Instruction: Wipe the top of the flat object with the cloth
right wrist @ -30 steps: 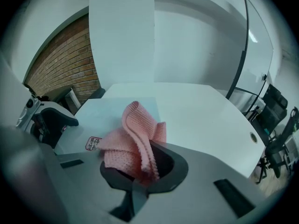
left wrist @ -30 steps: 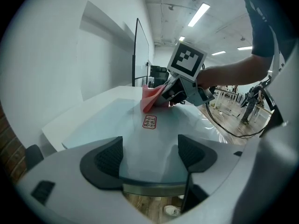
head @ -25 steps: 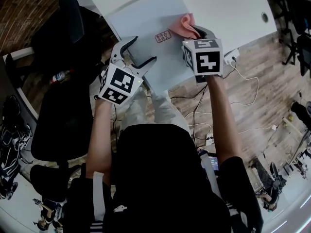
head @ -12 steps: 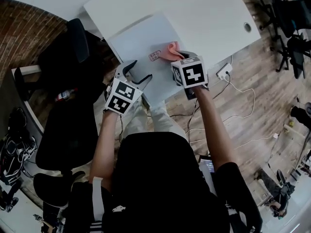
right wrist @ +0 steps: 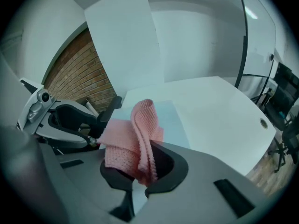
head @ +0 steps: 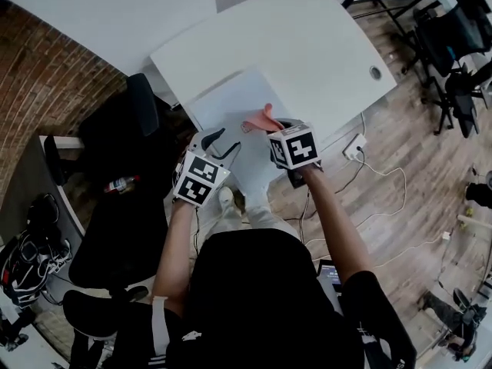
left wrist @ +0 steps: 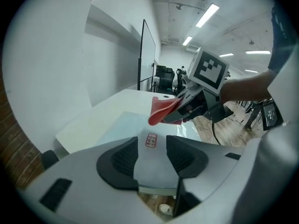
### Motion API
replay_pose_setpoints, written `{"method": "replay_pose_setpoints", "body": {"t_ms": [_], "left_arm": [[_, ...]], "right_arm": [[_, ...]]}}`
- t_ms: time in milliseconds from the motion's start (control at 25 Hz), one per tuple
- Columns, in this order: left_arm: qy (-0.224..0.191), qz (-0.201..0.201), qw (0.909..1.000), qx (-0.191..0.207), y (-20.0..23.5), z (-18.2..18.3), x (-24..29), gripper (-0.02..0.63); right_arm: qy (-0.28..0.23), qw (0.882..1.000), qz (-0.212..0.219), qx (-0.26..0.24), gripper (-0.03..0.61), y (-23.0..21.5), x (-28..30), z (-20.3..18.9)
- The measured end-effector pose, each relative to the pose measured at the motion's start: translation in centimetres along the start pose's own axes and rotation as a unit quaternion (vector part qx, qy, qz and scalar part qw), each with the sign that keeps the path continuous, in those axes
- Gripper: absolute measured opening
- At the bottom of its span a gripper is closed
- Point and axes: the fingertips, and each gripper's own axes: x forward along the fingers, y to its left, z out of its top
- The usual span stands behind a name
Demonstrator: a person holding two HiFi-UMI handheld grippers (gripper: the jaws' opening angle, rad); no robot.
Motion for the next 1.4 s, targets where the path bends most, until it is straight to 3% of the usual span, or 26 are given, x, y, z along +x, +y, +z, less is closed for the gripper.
{"method": "replay_pose_setpoints", "body": {"t_ms": [120, 320, 560, 720, 920, 1400], "left_arm": [[-0.023, 0.014, 0.9994, 0.020, 0.4, 3.1, -1.8, 0.176], [-0.064, 0.074, 0.9944, 0.041, 1.5, 6.3, -4.6, 0.075], [-0.107, 0.129, 0.9840, 0.061, 3.3, 10.2, -8.1, 0.044], [-0.159, 0.136, 0.9753, 0.070, 3.5, 14.9, -11.3, 0.032], [-0.224, 0.121, 0.9664, 0.035, 3.5, 18.7, -14.7, 0.026], [-0.305, 0.163, 0.9375, 0.041, 4.7, 26.2, -21.4, 0.021]], "right_arm": [[-0.029, 1.000, 0.005, 0.004, 0.044, 0.6, -1.8, 2.3], [-0.088, 0.996, 0.011, 0.005, 0.044, 1.5, -5.7, 6.9], [-0.150, 0.989, 0.008, -0.014, 0.044, 3.5, -9.8, 11.6], [-0.191, 0.981, 0.010, -0.024, 0.044, 4.6, -12.7, 14.2], [-0.251, 0.967, 0.013, -0.029, 0.044, 6.6, -16.3, 17.4], [-0.377, 0.924, -0.001, -0.061, 0.044, 9.0, -25.0, 24.0]]}}
